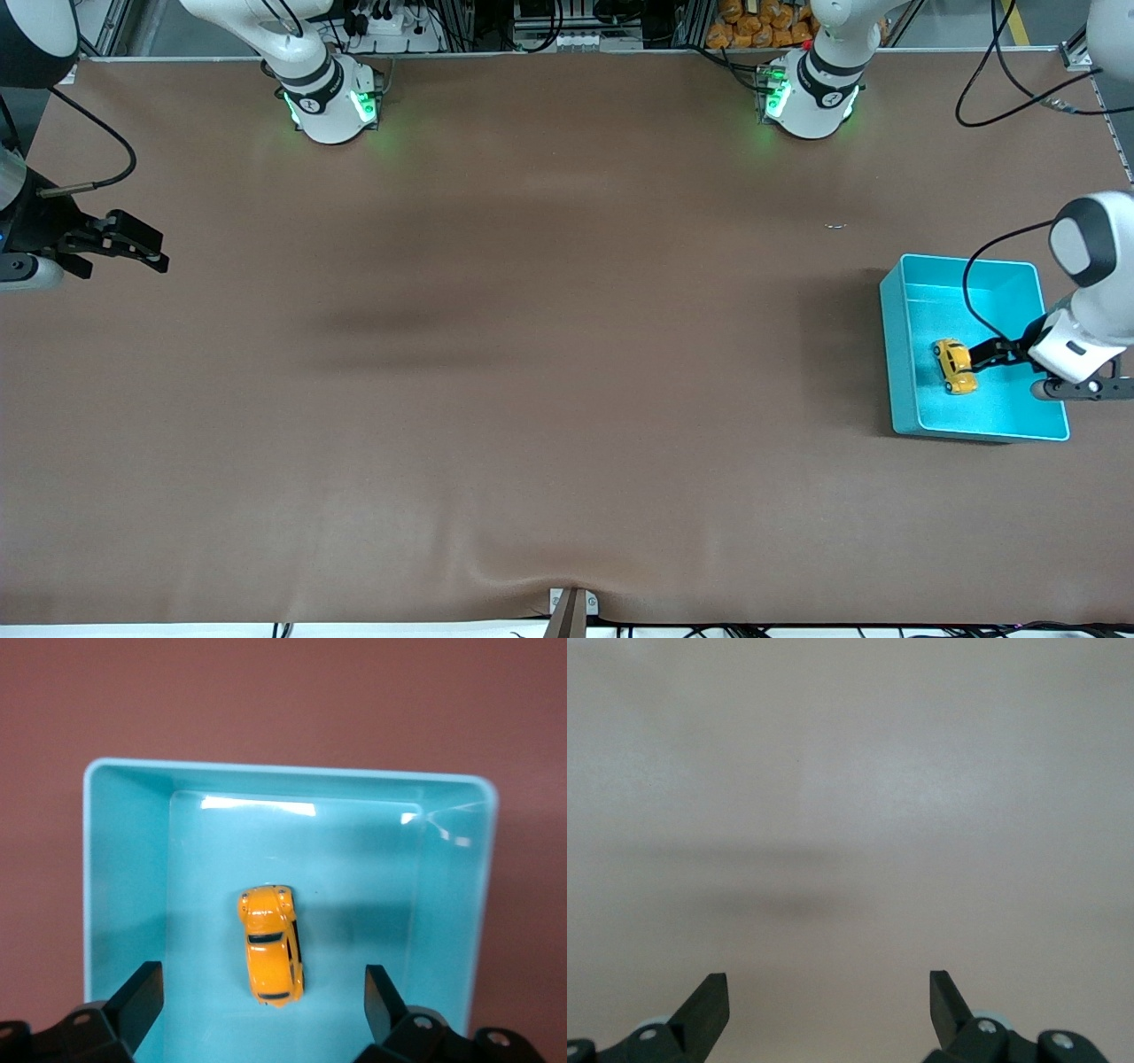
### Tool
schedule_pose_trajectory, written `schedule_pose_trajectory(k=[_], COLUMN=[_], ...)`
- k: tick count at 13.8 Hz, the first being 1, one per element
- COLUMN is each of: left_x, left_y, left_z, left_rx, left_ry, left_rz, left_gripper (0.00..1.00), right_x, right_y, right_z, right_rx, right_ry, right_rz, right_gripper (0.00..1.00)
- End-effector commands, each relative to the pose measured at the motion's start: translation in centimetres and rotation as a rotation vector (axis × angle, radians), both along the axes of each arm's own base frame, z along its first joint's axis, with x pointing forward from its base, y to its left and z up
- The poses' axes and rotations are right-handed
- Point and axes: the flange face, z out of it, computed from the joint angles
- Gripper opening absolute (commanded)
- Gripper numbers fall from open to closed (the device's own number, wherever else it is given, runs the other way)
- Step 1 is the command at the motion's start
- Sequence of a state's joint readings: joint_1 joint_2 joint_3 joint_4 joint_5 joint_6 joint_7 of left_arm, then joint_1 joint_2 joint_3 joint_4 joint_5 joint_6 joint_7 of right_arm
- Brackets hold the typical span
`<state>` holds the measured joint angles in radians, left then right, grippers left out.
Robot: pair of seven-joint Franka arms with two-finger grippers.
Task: Wind and store yellow beetle car
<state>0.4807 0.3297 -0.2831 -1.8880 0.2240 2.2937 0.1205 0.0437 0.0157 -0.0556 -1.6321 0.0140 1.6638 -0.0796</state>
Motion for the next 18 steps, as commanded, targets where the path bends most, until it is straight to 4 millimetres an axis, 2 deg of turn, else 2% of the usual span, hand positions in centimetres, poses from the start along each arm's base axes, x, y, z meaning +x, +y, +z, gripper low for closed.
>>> schedule_pose_trajectory(k=[1, 4, 7, 8, 9, 10, 11, 12, 14, 16, 18], left_x=[-1.2, -2.6, -4.1, -4.9, -5.6, -6.1, -6.8, -7.5, -8.1, -8.4, -8.2], left_y=[-3.2, -7.2, -10.7, -12.0, -14.0, -14.9, -16.9, -18.0, -19.0, -18.9, -19.0], left_z=[5.9, 11.8, 17.3, 18.9, 20.4, 21.6, 22.6, 23.5, 24.9, 26.9, 27.2], left_rx=[0.047, 0.054, -0.020, -0.013, -0.007, -0.013, -0.017, -0.017, -0.044, -0.093, -0.095], left_ry=[0.001, 0.020, 0.063, 0.081, 0.079, 0.067, 0.060, 0.055, 0.041, 0.070, 0.083], left_rz=[-0.046, -0.070, -0.056, -0.065, -0.077, -0.057, -0.056, -0.052, -0.047, -0.037, -0.044], left_gripper=[1.00, 1.00, 1.00, 1.00, 1.00, 1.00, 1.00, 1.00, 1.00, 1.00, 1.00], right_x=[0.0, 0.1, 0.1, 0.1, 0.1, 0.1, 0.1, 0.1, 0.1, 0.1, 0.1], right_y=[0.2, 0.2, 0.1, 0.2, 0.1, 0.1, 0.1, 0.1, 0.1, 0.1, 0.1], right_z=[0.0, 0.0, -0.1, -0.1, -0.1, -0.1, -0.1, 0.0, 0.0, 0.0, 0.0], right_rx=[-0.015, -0.015, -0.015, -0.015, -0.012, -0.011, -0.011, -0.009, -0.011, -0.009, -0.006], right_ry=[-0.004, -0.004, -0.002, -0.002, -0.002, -0.002, -0.004, -0.004, -0.004, -0.004, -0.004], right_rz=[-0.004, -0.005, -0.007, -0.005, -0.007, -0.007, -0.007, -0.009, -0.007, -0.009, -0.009], right_gripper=[1.00, 1.00, 1.00, 1.00, 1.00, 1.00, 1.00, 1.00, 1.00, 1.00, 1.00])
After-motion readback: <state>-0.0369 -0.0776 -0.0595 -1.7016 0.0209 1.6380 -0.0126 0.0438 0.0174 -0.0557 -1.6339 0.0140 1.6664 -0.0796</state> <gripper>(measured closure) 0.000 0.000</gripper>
